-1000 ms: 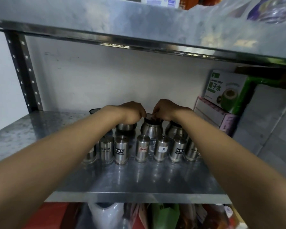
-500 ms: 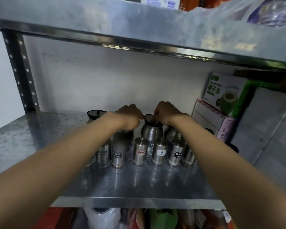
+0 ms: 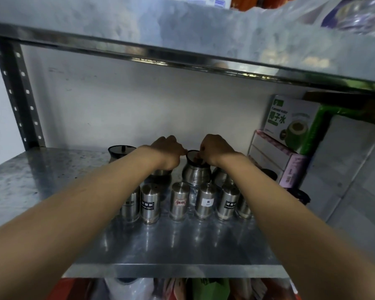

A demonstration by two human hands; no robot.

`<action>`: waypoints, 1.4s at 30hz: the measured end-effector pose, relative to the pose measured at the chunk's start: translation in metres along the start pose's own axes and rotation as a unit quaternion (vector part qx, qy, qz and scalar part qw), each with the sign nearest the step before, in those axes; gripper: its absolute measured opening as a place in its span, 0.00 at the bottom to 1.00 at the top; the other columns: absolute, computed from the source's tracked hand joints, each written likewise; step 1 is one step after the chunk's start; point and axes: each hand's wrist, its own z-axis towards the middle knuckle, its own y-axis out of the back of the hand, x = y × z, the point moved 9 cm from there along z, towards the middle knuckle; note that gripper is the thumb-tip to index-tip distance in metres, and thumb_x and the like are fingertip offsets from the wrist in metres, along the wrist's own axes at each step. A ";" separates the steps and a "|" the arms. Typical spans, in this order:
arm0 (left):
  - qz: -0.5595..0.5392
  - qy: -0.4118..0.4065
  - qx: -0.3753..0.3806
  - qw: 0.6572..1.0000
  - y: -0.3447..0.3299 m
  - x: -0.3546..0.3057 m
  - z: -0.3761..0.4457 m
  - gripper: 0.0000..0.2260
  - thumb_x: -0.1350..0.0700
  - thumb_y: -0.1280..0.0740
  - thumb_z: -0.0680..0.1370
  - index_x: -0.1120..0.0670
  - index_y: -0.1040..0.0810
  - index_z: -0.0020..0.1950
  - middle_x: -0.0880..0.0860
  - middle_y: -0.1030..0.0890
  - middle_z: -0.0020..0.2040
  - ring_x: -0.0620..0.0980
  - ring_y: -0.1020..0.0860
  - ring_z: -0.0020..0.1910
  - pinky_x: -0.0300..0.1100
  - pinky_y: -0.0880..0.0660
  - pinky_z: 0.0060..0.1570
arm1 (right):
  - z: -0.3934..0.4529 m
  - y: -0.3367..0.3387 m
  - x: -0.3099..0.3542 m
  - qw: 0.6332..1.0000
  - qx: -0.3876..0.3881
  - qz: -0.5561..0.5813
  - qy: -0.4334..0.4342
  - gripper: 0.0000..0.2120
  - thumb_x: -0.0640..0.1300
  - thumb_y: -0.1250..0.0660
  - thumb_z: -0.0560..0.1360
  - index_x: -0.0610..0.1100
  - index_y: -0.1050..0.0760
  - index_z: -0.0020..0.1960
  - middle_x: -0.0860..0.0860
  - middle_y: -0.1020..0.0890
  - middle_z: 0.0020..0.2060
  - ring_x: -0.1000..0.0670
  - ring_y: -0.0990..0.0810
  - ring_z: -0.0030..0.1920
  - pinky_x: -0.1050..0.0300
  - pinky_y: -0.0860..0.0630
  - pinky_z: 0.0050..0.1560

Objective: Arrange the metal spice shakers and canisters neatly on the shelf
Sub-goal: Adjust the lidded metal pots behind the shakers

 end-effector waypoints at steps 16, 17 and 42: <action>-0.073 0.005 -0.079 0.994 0.037 0.033 -0.037 0.23 0.50 0.43 0.81 0.42 0.42 0.76 0.56 0.42 0.76 0.58 0.41 0.74 0.47 0.41 0.72 | -0.016 0.011 0.024 0.994 -0.045 -0.100 -0.025 0.12 0.51 0.35 0.77 0.42 0.30 0.42 0.48 0.26 0.40 0.48 0.28 0.38 0.58 0.32 0.37; -0.076 0.008 -0.084 0.994 0.040 0.040 -0.042 0.22 0.50 0.43 0.80 0.43 0.40 0.75 0.56 0.41 0.76 0.58 0.40 0.74 0.47 0.40 0.72 | -0.015 0.014 0.031 0.992 -0.062 -0.112 -0.019 0.10 0.48 0.35 0.77 0.42 0.30 0.43 0.47 0.24 0.41 0.47 0.27 0.38 0.58 0.32 0.38; -0.124 0.055 -0.097 0.986 0.021 0.089 -0.048 0.16 0.56 0.38 0.79 0.44 0.23 0.64 0.54 0.30 0.67 0.55 0.29 0.66 0.45 0.31 0.66 | 0.032 -0.040 0.081 0.993 0.097 0.007 0.066 0.09 0.41 0.35 0.77 0.35 0.21 0.47 0.44 0.19 0.46 0.45 0.20 0.49 0.58 0.27 0.42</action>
